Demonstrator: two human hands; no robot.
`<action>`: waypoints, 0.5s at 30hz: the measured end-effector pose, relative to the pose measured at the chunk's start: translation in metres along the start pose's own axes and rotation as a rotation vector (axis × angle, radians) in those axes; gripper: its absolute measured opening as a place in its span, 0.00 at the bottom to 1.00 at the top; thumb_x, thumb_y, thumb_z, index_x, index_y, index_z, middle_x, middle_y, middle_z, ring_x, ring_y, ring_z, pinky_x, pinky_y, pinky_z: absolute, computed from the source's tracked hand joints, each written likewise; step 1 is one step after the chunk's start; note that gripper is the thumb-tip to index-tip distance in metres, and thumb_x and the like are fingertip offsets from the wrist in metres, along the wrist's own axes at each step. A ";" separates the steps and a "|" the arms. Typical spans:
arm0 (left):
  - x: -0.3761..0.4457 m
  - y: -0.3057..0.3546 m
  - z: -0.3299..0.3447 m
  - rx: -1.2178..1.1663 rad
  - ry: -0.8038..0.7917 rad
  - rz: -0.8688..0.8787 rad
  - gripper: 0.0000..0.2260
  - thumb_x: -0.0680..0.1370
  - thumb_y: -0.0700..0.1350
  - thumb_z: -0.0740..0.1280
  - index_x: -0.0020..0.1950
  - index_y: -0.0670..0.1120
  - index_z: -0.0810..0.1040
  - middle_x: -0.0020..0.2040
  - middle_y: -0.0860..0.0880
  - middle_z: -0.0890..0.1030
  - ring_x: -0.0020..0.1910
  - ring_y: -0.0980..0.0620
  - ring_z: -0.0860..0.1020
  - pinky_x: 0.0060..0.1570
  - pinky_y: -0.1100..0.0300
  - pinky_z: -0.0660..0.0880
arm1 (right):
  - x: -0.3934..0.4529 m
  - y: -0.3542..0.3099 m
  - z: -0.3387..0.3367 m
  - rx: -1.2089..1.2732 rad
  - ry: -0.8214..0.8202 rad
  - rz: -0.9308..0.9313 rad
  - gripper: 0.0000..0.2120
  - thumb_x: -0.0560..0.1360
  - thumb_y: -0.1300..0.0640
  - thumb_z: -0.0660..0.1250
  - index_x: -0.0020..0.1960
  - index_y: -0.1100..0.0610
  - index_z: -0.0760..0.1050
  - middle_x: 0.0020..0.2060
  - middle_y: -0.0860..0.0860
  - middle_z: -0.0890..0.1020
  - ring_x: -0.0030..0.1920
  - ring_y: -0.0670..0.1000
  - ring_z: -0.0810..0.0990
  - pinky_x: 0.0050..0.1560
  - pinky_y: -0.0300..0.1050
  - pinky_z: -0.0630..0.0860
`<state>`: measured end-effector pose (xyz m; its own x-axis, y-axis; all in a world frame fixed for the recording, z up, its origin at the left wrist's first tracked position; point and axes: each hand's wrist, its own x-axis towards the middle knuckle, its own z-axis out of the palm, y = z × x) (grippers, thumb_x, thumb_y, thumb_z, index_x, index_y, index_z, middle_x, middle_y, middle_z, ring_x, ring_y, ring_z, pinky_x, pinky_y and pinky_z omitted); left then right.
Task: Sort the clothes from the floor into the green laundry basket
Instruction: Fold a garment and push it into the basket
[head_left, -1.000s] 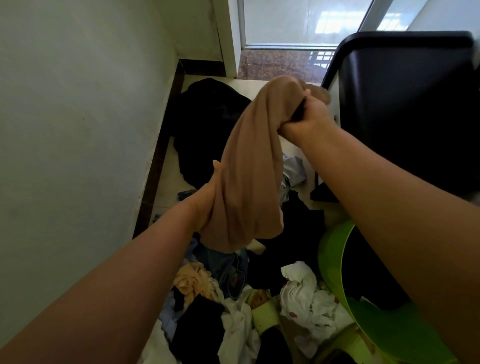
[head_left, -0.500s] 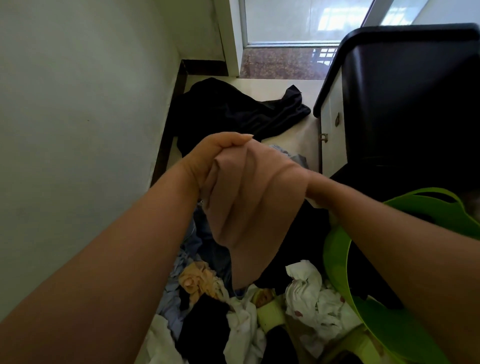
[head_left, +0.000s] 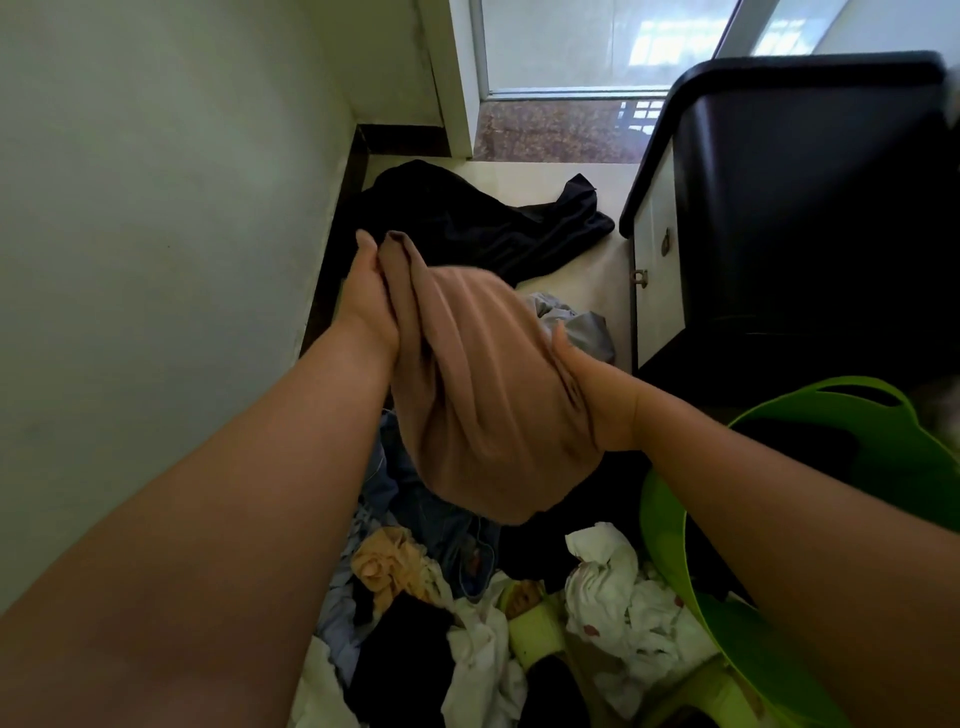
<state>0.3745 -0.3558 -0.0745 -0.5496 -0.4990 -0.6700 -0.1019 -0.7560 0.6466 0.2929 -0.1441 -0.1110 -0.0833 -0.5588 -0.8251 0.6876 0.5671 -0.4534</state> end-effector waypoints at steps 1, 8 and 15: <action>0.007 -0.001 -0.005 0.057 0.067 -0.051 0.29 0.82 0.62 0.48 0.64 0.41 0.74 0.61 0.41 0.79 0.52 0.45 0.77 0.52 0.50 0.74 | -0.001 0.005 -0.004 -0.004 -0.024 0.039 0.34 0.71 0.31 0.60 0.72 0.48 0.63 0.66 0.58 0.73 0.59 0.57 0.76 0.58 0.55 0.74; -0.012 -0.055 -0.008 1.231 0.398 -0.194 0.24 0.81 0.58 0.57 0.63 0.39 0.73 0.58 0.40 0.77 0.54 0.41 0.77 0.54 0.53 0.75 | 0.005 0.049 -0.008 -0.081 0.070 0.219 0.32 0.75 0.50 0.69 0.73 0.60 0.62 0.63 0.61 0.76 0.62 0.62 0.75 0.64 0.57 0.70; -0.054 -0.140 0.010 2.172 -0.560 0.268 0.57 0.64 0.65 0.73 0.78 0.54 0.37 0.79 0.48 0.53 0.78 0.45 0.51 0.75 0.41 0.47 | 0.026 0.046 -0.034 -0.098 0.291 0.299 0.25 0.75 0.46 0.66 0.66 0.60 0.72 0.57 0.63 0.80 0.59 0.65 0.78 0.63 0.63 0.72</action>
<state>0.4099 -0.2187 -0.1247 -0.7649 -0.0518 -0.6421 -0.2567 0.9387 0.2300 0.2978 -0.1125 -0.1649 -0.1002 -0.1748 -0.9795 0.6421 0.7406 -0.1979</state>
